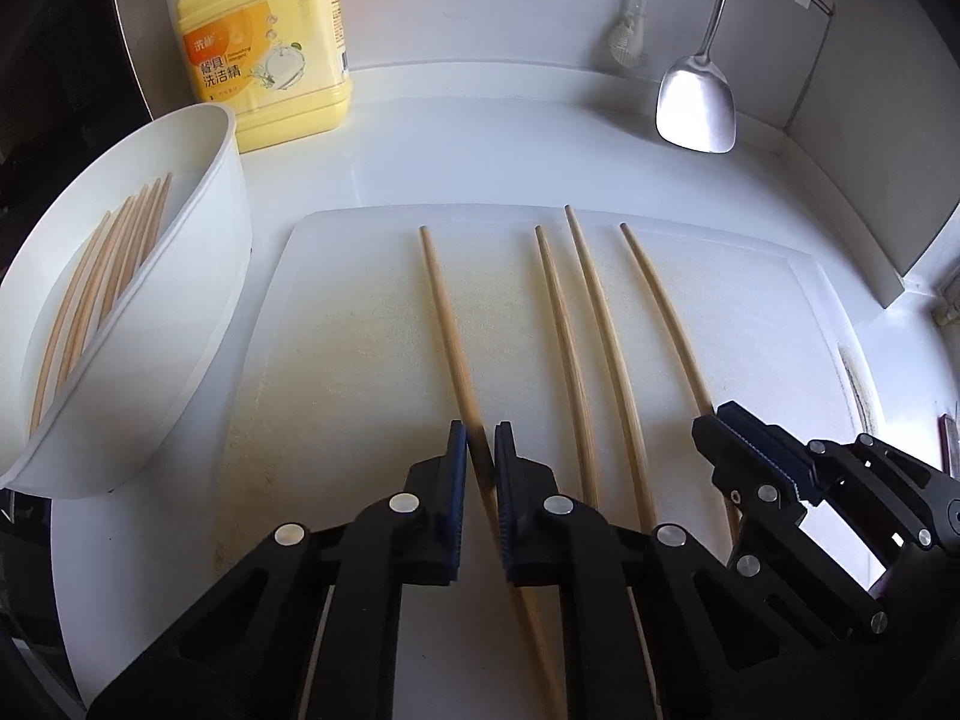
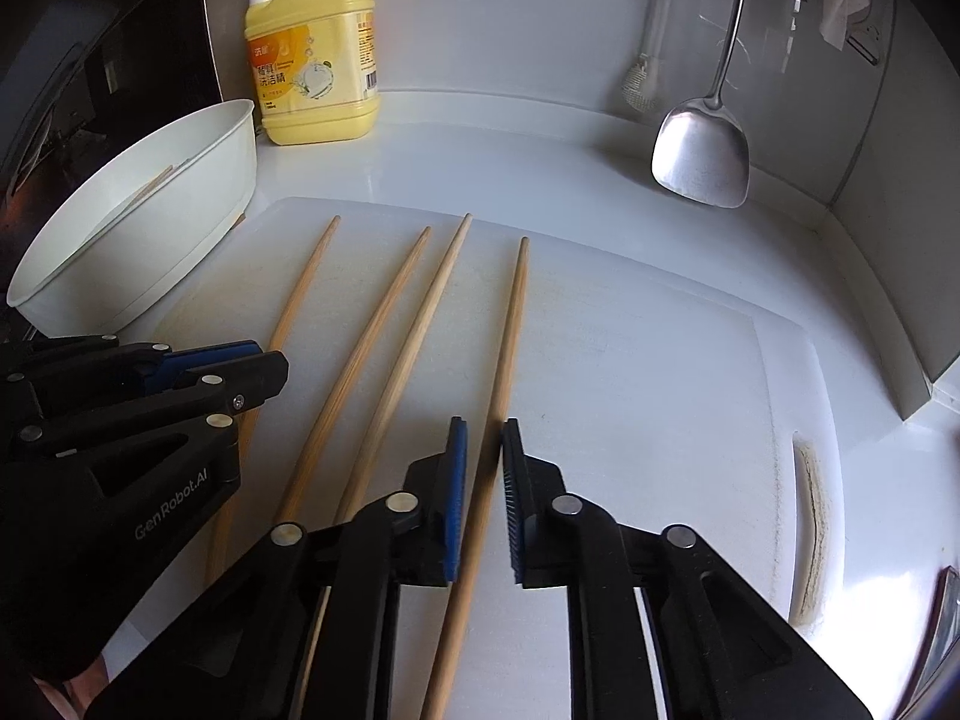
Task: Organize utensils
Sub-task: 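Close the left tool on a chopstick while the right tool grasps another, then lift both chopsticks and carry them over the white basin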
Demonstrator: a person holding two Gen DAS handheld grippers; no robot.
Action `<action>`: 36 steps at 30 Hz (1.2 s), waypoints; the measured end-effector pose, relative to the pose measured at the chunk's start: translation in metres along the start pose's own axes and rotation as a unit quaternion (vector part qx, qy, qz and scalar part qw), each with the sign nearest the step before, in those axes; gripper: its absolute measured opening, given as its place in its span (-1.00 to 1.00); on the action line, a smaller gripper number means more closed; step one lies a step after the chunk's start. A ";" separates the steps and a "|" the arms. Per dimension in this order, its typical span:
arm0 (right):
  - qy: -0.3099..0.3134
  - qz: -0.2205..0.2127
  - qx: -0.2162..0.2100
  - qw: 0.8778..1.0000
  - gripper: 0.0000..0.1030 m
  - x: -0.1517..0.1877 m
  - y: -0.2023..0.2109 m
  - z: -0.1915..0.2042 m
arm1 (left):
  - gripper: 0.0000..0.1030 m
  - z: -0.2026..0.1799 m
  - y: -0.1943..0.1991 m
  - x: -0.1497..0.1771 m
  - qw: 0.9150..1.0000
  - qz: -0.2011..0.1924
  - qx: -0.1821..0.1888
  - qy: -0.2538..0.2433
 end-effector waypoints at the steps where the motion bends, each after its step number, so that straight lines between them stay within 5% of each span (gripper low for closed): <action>1: 0.000 0.000 0.001 1.000 -0.86 0.000 0.000 0.000 | -0.86 0.001 0.000 0.001 1.000 0.000 0.003 0.000; 13: -0.067 0.004 -0.041 0.997 -0.88 -0.009 0.017 -0.005 | -0.86 0.007 0.013 0.006 0.998 0.005 0.054 0.014; 22: -0.088 -0.004 -0.063 0.994 -0.88 -0.023 0.045 0.010 | -0.86 0.038 0.054 -0.004 0.998 -0.019 0.050 0.024; 36: -0.028 -0.031 -0.144 0.989 -0.88 -0.087 0.077 0.133 | -0.86 0.153 0.121 -0.017 0.995 -0.074 -0.002 0.072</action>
Point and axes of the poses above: each gripper's, at about its wrist camera, not at the fingertips, and y roughly against the way its jaws point, z to its left, x to its underside, the point moved 7 cm from there along -y, roughly the way its jaws point, and after that the axes turned 15 degrees about -y, right-handed, at the moved point
